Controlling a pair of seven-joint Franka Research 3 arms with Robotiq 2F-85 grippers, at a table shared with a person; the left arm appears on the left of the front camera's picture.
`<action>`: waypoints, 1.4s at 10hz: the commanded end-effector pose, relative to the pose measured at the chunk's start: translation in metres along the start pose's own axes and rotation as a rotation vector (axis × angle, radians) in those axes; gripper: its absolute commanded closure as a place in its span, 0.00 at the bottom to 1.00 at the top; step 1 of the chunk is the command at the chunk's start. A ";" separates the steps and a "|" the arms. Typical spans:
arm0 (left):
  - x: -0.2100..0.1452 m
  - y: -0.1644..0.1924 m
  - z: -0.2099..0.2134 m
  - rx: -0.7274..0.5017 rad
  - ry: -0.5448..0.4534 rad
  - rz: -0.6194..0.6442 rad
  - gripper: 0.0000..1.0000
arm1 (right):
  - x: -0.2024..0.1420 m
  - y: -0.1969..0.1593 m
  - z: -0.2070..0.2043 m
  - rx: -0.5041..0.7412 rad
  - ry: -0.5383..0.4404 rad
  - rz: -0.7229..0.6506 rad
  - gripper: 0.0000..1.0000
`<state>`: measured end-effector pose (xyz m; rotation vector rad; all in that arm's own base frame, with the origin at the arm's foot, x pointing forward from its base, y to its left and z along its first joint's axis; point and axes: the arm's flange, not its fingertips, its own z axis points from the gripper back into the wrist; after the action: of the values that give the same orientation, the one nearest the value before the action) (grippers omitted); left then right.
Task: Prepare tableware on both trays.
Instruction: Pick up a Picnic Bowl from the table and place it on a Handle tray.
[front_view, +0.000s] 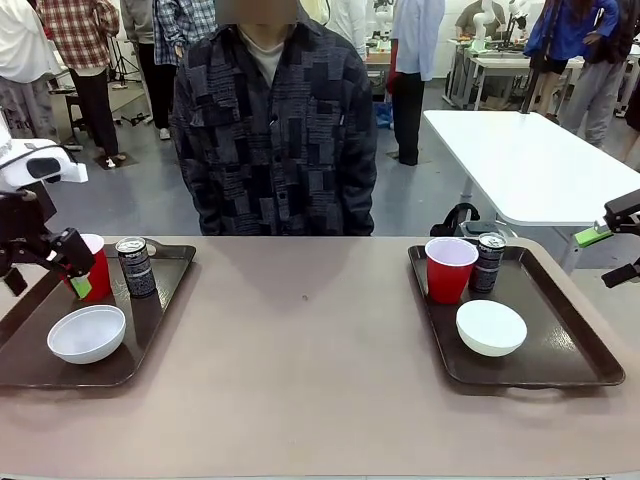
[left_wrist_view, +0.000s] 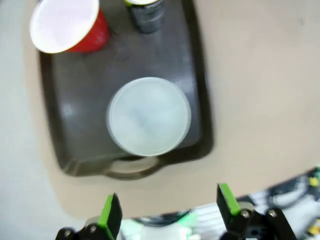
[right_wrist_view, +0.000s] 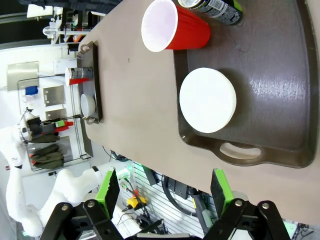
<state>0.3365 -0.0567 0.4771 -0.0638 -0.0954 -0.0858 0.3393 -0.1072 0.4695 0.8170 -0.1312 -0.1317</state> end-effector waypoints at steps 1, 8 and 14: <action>0.022 0.031 0.004 -0.371 0.018 0.104 0.00 | 0.000 0.000 0.000 -0.002 0.008 -0.002 0.05; 0.031 0.106 0.021 -1.057 0.072 0.193 0.00 | 0.000 0.000 0.000 -0.002 0.008 -0.002 0.05; 0.021 0.119 0.020 -1.097 0.178 0.233 0.00 | 0.000 0.000 0.000 -0.002 0.008 -0.002 0.05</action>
<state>0.3686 0.0620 0.4895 -1.1471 0.1593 0.1071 0.3392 -0.1074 0.4695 0.8180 -0.1313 -0.1316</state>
